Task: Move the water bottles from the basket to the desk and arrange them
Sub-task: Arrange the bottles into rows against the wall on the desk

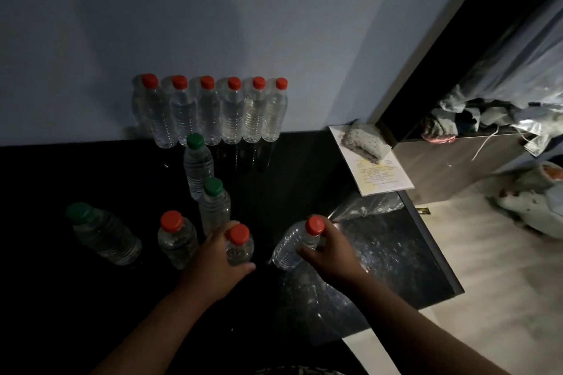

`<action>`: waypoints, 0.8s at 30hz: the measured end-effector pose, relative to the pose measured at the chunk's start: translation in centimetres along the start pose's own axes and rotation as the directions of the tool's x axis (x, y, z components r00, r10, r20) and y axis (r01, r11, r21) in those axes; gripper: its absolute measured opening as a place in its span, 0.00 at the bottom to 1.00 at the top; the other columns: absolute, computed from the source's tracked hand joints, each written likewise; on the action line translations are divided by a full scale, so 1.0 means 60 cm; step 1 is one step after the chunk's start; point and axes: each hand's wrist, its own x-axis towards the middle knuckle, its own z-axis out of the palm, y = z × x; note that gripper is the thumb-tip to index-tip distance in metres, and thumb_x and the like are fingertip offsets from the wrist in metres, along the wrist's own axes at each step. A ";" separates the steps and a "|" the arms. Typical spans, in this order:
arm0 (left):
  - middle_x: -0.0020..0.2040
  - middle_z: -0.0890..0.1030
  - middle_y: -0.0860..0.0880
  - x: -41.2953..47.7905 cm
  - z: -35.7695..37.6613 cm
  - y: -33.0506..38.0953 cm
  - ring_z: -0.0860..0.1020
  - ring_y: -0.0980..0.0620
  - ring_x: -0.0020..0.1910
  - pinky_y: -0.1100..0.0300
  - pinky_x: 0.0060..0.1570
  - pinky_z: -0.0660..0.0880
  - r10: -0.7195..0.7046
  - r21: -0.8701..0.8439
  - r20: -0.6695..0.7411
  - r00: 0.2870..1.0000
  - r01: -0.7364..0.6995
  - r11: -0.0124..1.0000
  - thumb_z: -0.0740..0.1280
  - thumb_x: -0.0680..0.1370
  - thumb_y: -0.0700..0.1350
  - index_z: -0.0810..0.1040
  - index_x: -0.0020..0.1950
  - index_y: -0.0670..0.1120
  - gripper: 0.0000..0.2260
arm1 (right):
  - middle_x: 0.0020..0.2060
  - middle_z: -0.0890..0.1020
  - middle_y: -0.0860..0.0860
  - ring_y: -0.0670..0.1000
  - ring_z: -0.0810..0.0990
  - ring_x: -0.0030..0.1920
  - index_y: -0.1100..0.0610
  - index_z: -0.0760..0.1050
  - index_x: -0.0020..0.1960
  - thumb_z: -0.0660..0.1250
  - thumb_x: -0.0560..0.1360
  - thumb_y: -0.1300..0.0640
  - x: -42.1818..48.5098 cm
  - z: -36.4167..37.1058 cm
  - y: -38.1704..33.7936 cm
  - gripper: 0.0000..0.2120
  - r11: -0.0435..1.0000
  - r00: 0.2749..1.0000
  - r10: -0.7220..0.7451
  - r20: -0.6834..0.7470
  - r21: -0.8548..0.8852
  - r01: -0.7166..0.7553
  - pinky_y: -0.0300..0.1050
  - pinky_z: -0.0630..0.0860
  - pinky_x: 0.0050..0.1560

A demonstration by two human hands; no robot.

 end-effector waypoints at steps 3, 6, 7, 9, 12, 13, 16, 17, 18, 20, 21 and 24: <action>0.52 0.78 0.55 0.008 0.014 -0.015 0.79 0.55 0.51 0.51 0.55 0.77 -0.038 -0.039 0.009 0.999 0.039 0.998 0.79 0.61 0.44 0.71 0.56 0.58 0.29 | 0.45 0.80 0.44 0.32 0.78 0.47 0.48 0.71 0.57 0.76 0.69 0.60 0.001 0.010 0.004 0.22 1.000 1.000 0.022 -0.012 -0.004 -0.022 0.27 0.72 0.42; 0.50 0.79 0.57 0.013 0.019 -0.010 0.79 0.56 0.50 0.53 0.53 0.77 -0.061 -0.047 -0.045 0.997 0.059 0.997 0.80 0.61 0.42 0.71 0.56 0.59 0.29 | 0.45 0.80 0.44 0.33 0.78 0.47 0.49 0.71 0.58 0.76 0.68 0.62 0.013 0.014 0.007 0.24 0.998 0.999 0.048 -0.019 0.028 -0.048 0.29 0.73 0.43; 0.50 0.79 0.58 0.015 0.020 -0.005 0.79 0.57 0.49 0.53 0.53 0.77 -0.066 -0.061 -0.055 0.996 0.062 0.996 0.80 0.62 0.42 0.72 0.55 0.60 0.28 | 0.47 0.80 0.44 0.35 0.79 0.47 0.48 0.71 0.58 0.76 0.67 0.62 0.019 0.014 0.007 0.24 0.998 0.998 0.055 -0.027 0.042 -0.054 0.32 0.74 0.45; 0.48 0.80 0.59 0.020 0.022 0.005 0.79 0.59 0.48 0.55 0.51 0.77 -0.056 -0.082 -0.082 0.995 0.049 0.995 0.80 0.61 0.43 0.72 0.52 0.64 0.27 | 0.49 0.81 0.45 0.39 0.80 0.49 0.47 0.71 0.58 0.77 0.66 0.61 0.032 0.010 0.007 0.25 0.997 0.998 0.054 -0.043 0.053 -0.052 0.39 0.77 0.49; 0.44 0.79 0.61 0.036 0.019 0.034 0.77 0.67 0.43 0.64 0.46 0.73 -0.041 -0.124 -0.131 0.991 0.024 0.992 0.79 0.62 0.41 0.71 0.46 0.67 0.27 | 0.49 0.81 0.44 0.40 0.80 0.50 0.45 0.71 0.57 0.78 0.65 0.59 0.057 -0.003 0.004 0.26 1.000 0.996 0.019 -0.085 0.023 -0.017 0.40 0.77 0.50; 0.43 0.79 0.61 0.045 0.018 0.046 0.77 0.69 0.43 0.66 0.45 0.72 -0.033 -0.143 -0.143 0.989 0.012 0.990 0.79 0.62 0.40 0.71 0.46 0.66 0.27 | 0.49 0.81 0.43 0.39 0.80 0.50 0.44 0.71 0.57 0.78 0.65 0.59 0.067 -0.009 -0.001 0.26 1.000 0.995 -0.001 -0.100 0.013 0.003 0.38 0.77 0.50; 0.43 0.79 0.58 0.083 0.018 0.079 0.77 0.67 0.42 0.68 0.43 0.71 0.000 -0.169 -0.176 0.984 -0.030 0.985 0.79 0.63 0.39 0.71 0.46 0.64 0.25 | 0.48 0.80 0.41 0.36 0.79 0.49 0.43 0.70 0.57 0.79 0.65 0.58 0.106 -0.031 -0.020 0.27 0.998 0.989 -0.055 -0.138 0.014 0.057 0.35 0.75 0.48; 0.42 0.79 0.58 0.097 0.020 0.089 0.77 0.66 0.42 0.68 0.43 0.71 0.008 -0.167 -0.194 0.981 -0.041 0.985 0.79 0.63 0.39 0.71 0.46 0.63 0.25 | 0.48 0.80 0.40 0.36 0.79 0.49 0.43 0.70 0.57 0.79 0.65 0.58 0.120 -0.038 -0.025 0.27 0.997 0.987 -0.066 -0.146 0.017 0.069 0.35 0.75 0.48; 0.43 0.79 0.57 0.111 0.023 0.098 0.77 0.64 0.43 0.67 0.44 0.72 0.019 -0.166 -0.220 0.975 -0.056 0.985 0.79 0.63 0.38 0.71 0.46 0.61 0.25 | 0.48 0.80 0.40 0.36 0.79 0.49 0.43 0.70 0.57 0.79 0.64 0.58 0.135 -0.045 -0.030 0.27 0.997 0.986 -0.073 -0.152 0.024 0.077 0.37 0.76 0.49; 0.45 0.80 0.54 0.138 0.029 0.116 0.79 0.58 0.44 0.65 0.45 0.73 0.033 -0.160 -0.272 0.962 -0.079 0.984 0.79 0.62 0.38 0.72 0.50 0.59 0.26 | 0.48 0.80 0.40 0.38 0.80 0.49 0.42 0.70 0.57 0.78 0.64 0.58 0.165 -0.057 -0.037 0.27 0.994 0.983 -0.085 -0.164 0.047 0.094 0.42 0.78 0.51; 0.45 0.80 0.54 0.151 0.032 0.125 0.79 0.57 0.44 0.65 0.44 0.73 0.034 -0.162 -0.296 0.955 -0.085 0.983 0.80 0.62 0.39 0.72 0.51 0.59 0.27 | 0.48 0.80 0.41 0.39 0.80 0.49 0.42 0.70 0.57 0.78 0.64 0.58 0.181 -0.063 -0.039 0.27 0.994 0.981 -0.092 -0.168 0.050 0.101 0.44 0.79 0.51; 0.45 0.79 0.56 0.197 0.035 0.148 0.78 0.61 0.43 0.68 0.42 0.71 -0.002 -0.206 -0.340 0.940 -0.073 0.976 0.80 0.63 0.40 0.72 0.52 0.59 0.26 | 0.50 0.80 0.43 0.42 0.81 0.51 0.44 0.70 0.60 0.78 0.65 0.58 0.234 -0.078 -0.042 0.28 0.994 0.984 -0.087 -0.155 0.054 0.097 0.49 0.80 0.53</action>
